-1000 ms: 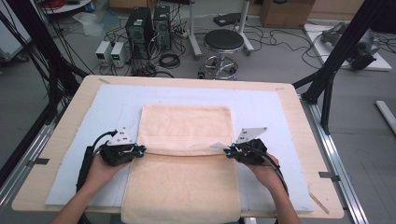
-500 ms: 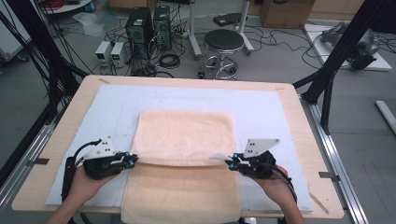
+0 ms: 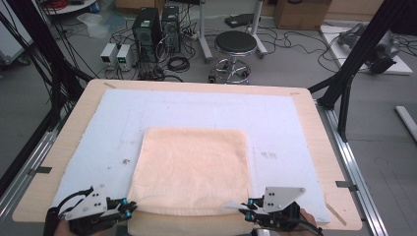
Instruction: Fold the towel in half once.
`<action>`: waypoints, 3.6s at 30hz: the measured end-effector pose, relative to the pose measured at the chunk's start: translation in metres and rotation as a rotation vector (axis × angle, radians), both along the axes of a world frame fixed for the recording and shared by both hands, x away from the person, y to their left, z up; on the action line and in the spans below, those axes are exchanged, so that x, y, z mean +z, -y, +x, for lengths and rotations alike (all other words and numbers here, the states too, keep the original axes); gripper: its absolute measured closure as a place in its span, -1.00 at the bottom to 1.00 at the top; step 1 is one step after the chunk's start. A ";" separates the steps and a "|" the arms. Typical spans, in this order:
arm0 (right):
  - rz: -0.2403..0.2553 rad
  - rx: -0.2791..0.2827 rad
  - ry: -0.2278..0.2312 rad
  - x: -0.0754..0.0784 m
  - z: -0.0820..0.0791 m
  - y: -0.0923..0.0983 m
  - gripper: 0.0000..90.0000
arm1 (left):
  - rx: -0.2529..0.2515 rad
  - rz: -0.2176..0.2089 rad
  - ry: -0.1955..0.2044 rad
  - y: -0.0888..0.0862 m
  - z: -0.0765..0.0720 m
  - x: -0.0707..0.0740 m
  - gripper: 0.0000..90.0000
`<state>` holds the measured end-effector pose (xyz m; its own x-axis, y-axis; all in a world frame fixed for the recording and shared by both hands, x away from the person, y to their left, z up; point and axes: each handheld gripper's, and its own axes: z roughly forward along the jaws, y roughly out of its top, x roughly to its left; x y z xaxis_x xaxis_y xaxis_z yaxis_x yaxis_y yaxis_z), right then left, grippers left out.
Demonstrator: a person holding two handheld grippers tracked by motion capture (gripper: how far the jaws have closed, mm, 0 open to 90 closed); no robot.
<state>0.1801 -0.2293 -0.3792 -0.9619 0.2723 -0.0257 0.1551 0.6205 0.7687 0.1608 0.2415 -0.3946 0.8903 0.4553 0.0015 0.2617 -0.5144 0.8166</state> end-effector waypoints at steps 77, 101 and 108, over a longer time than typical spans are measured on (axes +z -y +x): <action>-0.042 -0.511 -0.029 0.007 0.298 -0.013 0.81 | 0.505 0.035 0.018 0.040 0.312 0.031 0.83; 0.003 -0.420 0.002 -0.010 0.215 -0.005 -0.32 | 0.333 -0.056 -0.083 0.011 0.221 -0.005 -0.58; -0.032 -0.338 -0.023 -0.008 0.181 -0.012 -0.41 | 0.250 -0.046 -0.064 0.012 0.182 -0.011 -0.55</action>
<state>0.3607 -0.2178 -0.3872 -0.8180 0.5749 -0.0183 0.3732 0.5547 0.7437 0.3427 0.2296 -0.4059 0.7477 0.6596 -0.0772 0.4281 -0.3899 0.8153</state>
